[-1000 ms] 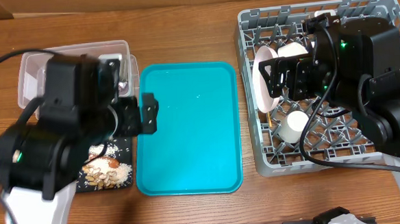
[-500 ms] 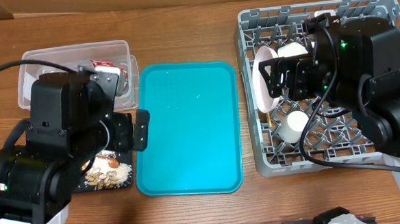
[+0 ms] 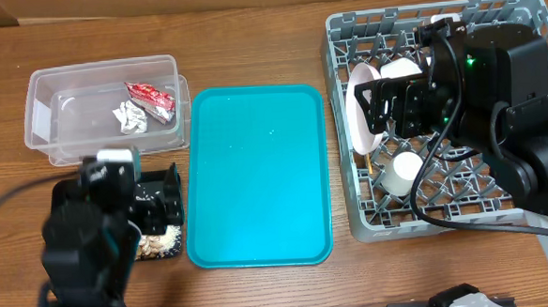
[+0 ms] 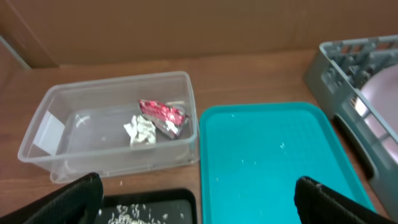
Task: Sort waste into correct bins and load items into the dishwasher
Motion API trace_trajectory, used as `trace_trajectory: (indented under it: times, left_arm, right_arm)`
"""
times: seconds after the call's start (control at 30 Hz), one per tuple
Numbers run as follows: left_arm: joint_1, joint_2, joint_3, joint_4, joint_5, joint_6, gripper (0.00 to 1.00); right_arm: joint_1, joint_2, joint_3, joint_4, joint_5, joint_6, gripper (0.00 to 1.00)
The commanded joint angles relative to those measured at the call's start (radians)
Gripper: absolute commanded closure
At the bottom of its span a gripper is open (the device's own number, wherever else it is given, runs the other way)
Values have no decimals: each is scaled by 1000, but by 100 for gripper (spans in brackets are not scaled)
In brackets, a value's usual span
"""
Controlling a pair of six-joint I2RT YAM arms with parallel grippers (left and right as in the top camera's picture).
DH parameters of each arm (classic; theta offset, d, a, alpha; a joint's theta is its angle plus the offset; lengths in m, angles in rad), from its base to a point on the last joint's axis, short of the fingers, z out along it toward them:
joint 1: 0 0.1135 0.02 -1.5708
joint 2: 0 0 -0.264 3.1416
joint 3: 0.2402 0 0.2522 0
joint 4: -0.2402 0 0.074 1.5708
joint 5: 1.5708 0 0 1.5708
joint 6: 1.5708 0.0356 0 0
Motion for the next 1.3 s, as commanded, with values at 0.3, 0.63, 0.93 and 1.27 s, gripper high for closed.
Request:
trace_trajectory:
  times: [0.3, 0.63, 0.93, 1.27]
  left_arm:
    - [10, -441, -589, 356, 60, 7, 0]
    - [10, -600, -828, 400, 70, 7, 0]
    - [10, -599, -848, 440, 69, 8, 0]
    - [10, -599, -848, 439, 69, 8, 0]
  right_arm:
    - [-2, -12, 2, 2, 10, 0, 0]
    - [-2, -12, 2, 2, 10, 0, 0]
    - [-2, -12, 2, 2, 10, 0, 0]
    - [-2, -12, 2, 2, 10, 0, 0]
